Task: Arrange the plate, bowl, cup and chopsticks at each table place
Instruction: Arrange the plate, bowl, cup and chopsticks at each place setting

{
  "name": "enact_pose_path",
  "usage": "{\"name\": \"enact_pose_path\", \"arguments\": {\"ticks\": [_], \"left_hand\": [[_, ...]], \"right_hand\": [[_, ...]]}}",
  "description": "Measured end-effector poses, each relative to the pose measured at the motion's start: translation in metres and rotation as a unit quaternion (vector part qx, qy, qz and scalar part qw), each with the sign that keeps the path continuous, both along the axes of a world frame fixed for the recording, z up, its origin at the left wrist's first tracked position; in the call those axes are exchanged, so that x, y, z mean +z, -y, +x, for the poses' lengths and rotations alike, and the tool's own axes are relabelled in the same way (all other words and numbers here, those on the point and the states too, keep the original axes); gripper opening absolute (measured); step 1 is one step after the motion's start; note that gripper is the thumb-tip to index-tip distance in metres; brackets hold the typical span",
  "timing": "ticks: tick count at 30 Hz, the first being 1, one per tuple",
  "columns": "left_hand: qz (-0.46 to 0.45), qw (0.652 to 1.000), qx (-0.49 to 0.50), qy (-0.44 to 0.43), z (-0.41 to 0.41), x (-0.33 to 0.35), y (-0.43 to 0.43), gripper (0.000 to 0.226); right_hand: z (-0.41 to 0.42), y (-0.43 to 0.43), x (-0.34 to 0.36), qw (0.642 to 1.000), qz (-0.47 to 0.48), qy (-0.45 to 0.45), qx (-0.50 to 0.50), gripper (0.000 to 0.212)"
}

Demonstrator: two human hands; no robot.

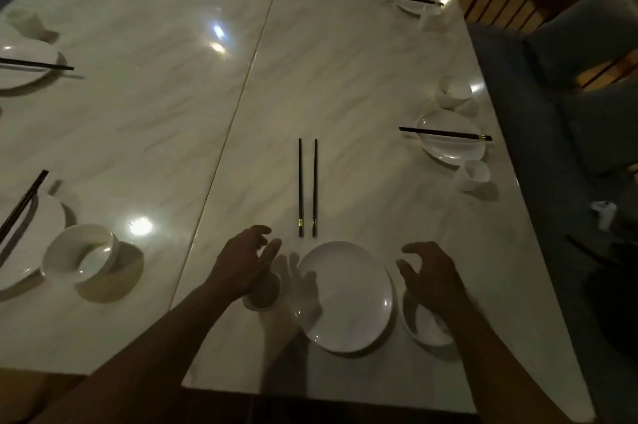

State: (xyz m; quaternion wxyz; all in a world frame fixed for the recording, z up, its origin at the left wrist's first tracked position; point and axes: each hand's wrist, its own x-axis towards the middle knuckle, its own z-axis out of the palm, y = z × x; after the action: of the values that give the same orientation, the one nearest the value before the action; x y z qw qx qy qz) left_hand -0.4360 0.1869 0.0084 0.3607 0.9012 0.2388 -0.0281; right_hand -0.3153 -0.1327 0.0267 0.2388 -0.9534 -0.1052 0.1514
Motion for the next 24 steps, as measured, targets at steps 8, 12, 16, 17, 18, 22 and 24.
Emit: {"name": "enact_pose_path", "arguments": {"ticks": [8,12,16,17,18,22,24], "left_hand": [[-0.005,0.997,0.076,-0.023,0.066,-0.003,-0.007,0.041],[0.014,0.994,0.099,-0.043,0.086,-0.012,-0.015,0.039],[0.019,0.991,0.125,-0.048,0.106,-0.019,-0.024,0.036],[0.023,0.990,0.129,-0.046,0.112,-0.021,-0.026,0.035],[0.024,0.990,0.131,-0.048,0.118,-0.023,-0.026,0.035],[0.025,0.989,0.131,-0.065,0.147,-0.031,-0.021,0.040],[0.026,0.988,0.135,-0.072,0.160,-0.034,-0.017,0.040]], "right_hand": [[0.060,-0.104,-0.006,0.997,0.030,-0.071,-0.009,0.011],[0.086,-0.164,-0.020,0.995,0.050,-0.091,0.003,0.008],[0.102,-0.206,-0.031,0.994,0.019,-0.096,0.043,0.024],[0.105,-0.214,-0.034,0.994,0.012,-0.097,0.047,0.027],[0.109,-0.219,-0.037,0.994,0.003,-0.098,0.050,0.029],[0.120,-0.228,-0.045,0.992,-0.016,-0.121,0.035,0.035],[0.126,-0.225,-0.046,0.992,-0.014,-0.124,0.022,0.034]]}}
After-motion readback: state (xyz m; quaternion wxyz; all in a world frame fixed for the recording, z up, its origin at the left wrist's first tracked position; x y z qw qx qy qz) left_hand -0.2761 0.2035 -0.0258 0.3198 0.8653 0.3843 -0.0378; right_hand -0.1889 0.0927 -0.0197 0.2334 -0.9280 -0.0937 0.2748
